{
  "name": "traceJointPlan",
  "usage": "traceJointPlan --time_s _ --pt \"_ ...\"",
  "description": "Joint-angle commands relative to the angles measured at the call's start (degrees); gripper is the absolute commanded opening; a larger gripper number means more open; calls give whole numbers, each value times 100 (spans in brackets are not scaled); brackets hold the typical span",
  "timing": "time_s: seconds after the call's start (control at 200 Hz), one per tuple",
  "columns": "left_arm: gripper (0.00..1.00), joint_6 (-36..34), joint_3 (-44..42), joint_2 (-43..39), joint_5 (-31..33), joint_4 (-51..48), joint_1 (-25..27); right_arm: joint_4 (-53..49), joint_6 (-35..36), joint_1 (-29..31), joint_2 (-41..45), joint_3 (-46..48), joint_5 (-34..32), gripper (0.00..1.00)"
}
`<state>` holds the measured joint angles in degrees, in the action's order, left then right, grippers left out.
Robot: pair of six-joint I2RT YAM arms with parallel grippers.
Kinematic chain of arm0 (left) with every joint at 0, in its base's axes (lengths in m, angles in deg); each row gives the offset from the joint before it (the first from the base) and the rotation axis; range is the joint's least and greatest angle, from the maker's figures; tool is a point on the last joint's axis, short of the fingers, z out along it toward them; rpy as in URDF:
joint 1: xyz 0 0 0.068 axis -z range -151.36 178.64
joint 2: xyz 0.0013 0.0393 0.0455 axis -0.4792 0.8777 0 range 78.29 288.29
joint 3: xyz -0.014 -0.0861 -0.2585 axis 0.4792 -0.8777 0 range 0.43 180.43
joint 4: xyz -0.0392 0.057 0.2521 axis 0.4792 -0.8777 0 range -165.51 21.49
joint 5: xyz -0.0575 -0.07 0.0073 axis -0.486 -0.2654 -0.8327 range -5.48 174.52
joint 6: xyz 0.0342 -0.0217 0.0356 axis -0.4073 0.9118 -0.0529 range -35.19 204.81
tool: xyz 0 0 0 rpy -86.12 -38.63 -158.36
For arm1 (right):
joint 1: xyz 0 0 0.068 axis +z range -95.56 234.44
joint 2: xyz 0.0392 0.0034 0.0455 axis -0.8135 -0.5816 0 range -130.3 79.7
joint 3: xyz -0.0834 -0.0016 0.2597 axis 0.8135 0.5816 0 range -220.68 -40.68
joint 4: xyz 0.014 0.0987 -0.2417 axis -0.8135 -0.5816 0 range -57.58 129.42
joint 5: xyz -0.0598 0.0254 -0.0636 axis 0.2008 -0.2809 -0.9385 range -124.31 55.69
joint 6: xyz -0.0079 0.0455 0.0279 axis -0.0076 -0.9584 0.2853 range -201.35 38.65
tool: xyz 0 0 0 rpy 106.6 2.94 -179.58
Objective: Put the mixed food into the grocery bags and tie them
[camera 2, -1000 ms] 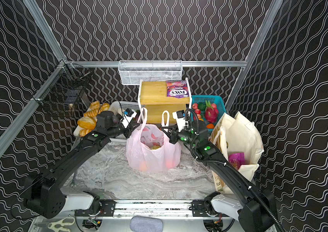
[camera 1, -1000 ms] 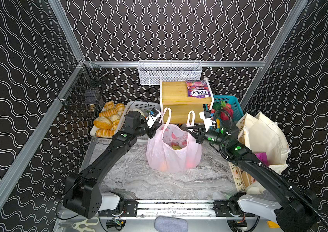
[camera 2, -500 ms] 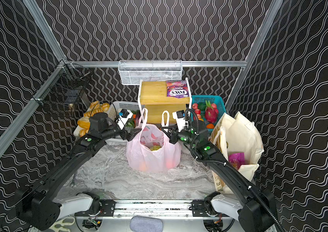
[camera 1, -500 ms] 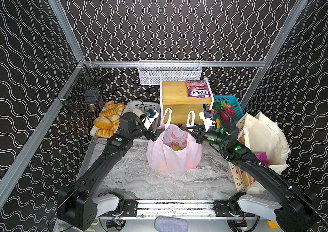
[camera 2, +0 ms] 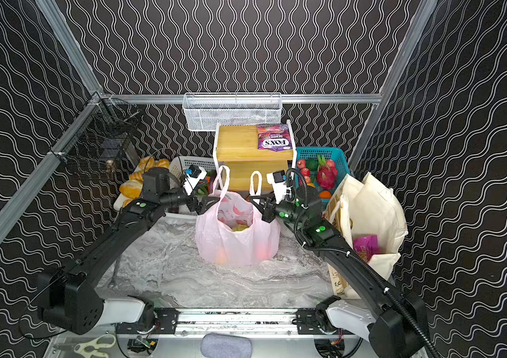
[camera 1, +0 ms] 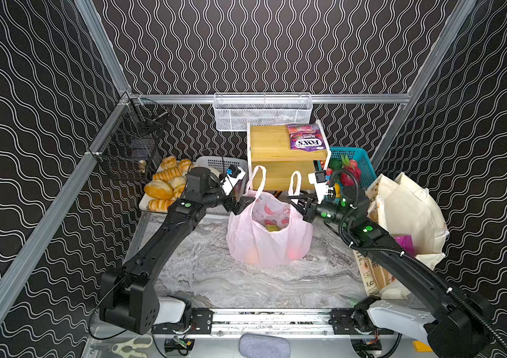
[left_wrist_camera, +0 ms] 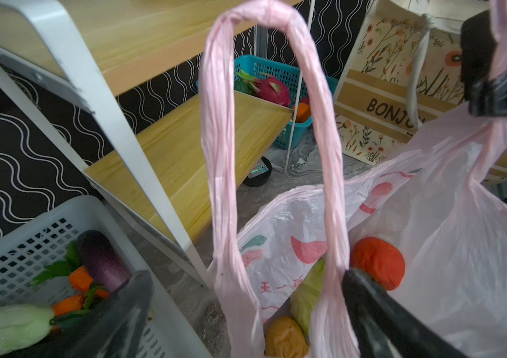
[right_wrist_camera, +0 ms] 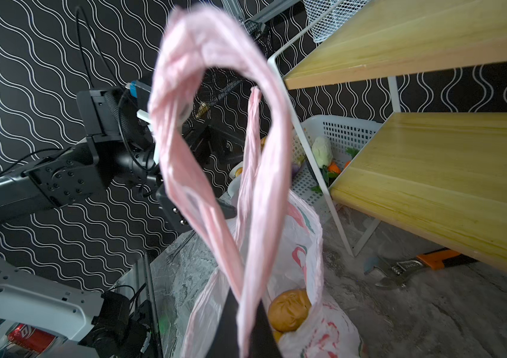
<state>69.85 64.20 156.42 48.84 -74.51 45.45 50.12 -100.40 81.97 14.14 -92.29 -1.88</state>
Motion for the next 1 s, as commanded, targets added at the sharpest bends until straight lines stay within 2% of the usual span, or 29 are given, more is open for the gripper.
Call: traceJointPlan --time_s 0.0,0.2,0.42,0.521,0.611,0.771,0.936,0.996 --pt "99 69 44 77 112 256 102 231 -63 7 49 11 71 0" --pt "99 4 97 161 -105 152 332 222 -61 8 68 39 76 0" --pt "99 -139 105 178 996 82 675 275 -91 16 66 51 80 0" --pt "98 -251 -28 89 1194 205 793 284 -100 13 62 55 71 0" --pt "89 -257 -135 -14 1216 288 796 253 -90 22 67 47 71 0" --pt "66 -325 -110 -85 1112 106 797 229 -73 21 67 72 66 0" --pt "54 -319 -127 -126 1088 -6 796 240 -82 16 63 69 69 0" --pt "53 -308 -160 -149 1081 -15 797 235 -74 16 69 65 57 0"
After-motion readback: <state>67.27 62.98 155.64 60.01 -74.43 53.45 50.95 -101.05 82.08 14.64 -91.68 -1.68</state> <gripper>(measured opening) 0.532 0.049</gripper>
